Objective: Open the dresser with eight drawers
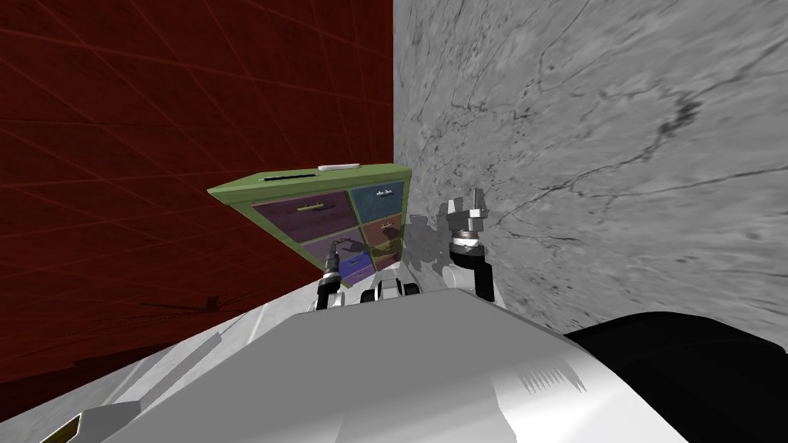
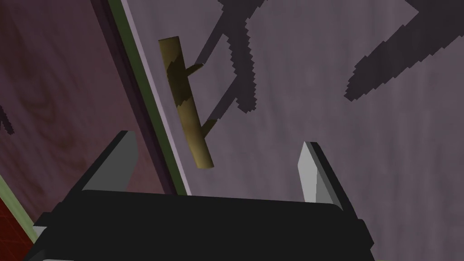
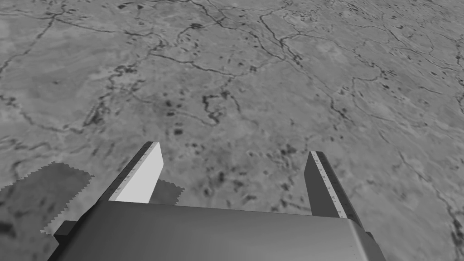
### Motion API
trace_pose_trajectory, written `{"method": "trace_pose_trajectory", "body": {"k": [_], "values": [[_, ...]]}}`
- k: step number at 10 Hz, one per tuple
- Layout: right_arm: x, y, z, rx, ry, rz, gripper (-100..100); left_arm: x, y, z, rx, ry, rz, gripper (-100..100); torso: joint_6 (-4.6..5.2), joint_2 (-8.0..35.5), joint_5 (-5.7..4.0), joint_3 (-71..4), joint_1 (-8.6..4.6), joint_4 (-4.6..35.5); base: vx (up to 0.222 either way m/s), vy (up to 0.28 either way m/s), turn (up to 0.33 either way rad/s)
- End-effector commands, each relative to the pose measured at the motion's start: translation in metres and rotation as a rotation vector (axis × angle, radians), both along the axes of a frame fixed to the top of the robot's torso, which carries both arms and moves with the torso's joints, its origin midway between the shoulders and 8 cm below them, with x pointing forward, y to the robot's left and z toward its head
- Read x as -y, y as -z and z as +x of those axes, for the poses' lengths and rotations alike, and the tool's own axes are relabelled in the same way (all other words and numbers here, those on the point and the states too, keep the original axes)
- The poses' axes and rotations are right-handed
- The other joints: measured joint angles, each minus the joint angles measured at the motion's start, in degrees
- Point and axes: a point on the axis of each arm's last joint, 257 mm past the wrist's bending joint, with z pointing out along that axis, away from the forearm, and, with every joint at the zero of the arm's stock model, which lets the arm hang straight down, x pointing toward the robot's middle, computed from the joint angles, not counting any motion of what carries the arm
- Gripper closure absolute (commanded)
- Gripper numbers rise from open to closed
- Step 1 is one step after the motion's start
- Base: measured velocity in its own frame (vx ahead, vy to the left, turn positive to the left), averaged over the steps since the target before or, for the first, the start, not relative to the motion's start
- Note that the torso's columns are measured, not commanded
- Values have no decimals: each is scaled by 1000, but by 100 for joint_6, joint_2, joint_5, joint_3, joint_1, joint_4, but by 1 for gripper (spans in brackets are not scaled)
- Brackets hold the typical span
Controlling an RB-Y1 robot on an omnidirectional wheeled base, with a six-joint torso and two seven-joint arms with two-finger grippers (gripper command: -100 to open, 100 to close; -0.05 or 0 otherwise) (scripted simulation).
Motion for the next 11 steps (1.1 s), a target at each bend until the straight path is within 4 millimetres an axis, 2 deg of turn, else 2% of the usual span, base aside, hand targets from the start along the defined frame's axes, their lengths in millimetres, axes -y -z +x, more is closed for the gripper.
{"method": "trace_pose_trajectory", "body": {"k": [1, 2, 3, 4, 5, 11], "values": [[0, 0, 0, 0, 0, 0, 0, -2, -9, 9, 0, -2, 1, -100, 1, -14, 0, -7, 0, -3, 60, 5, -9], [0, 0, 0, 0, 0, 0, 0, -2, -7, 7, 2, -1, 1, -100, 0, -22, 0, -13, -3, -6, 26, 3, -2], [0, 0, 0, 0, 0, 0, 0, 0, 0, 0, 0, 0, 0, 100, 0, -11, -1, -8, -7, -4, -35, -3, 15], [0, 0, 0, 0, 0, 0, 0, 0, -2, 4, -2, -1, -1, 100, 0, 8, -2, 4, -9, 1, -25, -6, 1], [0, 0, 0, 0, 0, 0, 0, -8, -9, 5, 6, 13, 41, -100, -1, -27, 13, -9, 14, -19, -15, -11, -3], [0, 0, 0, 0, 0, 0, 0, -39, -15, 5, -18, 42, 162, -100, -10, -61, 12, -35, 54, -15, -6, -1, 4]]}}
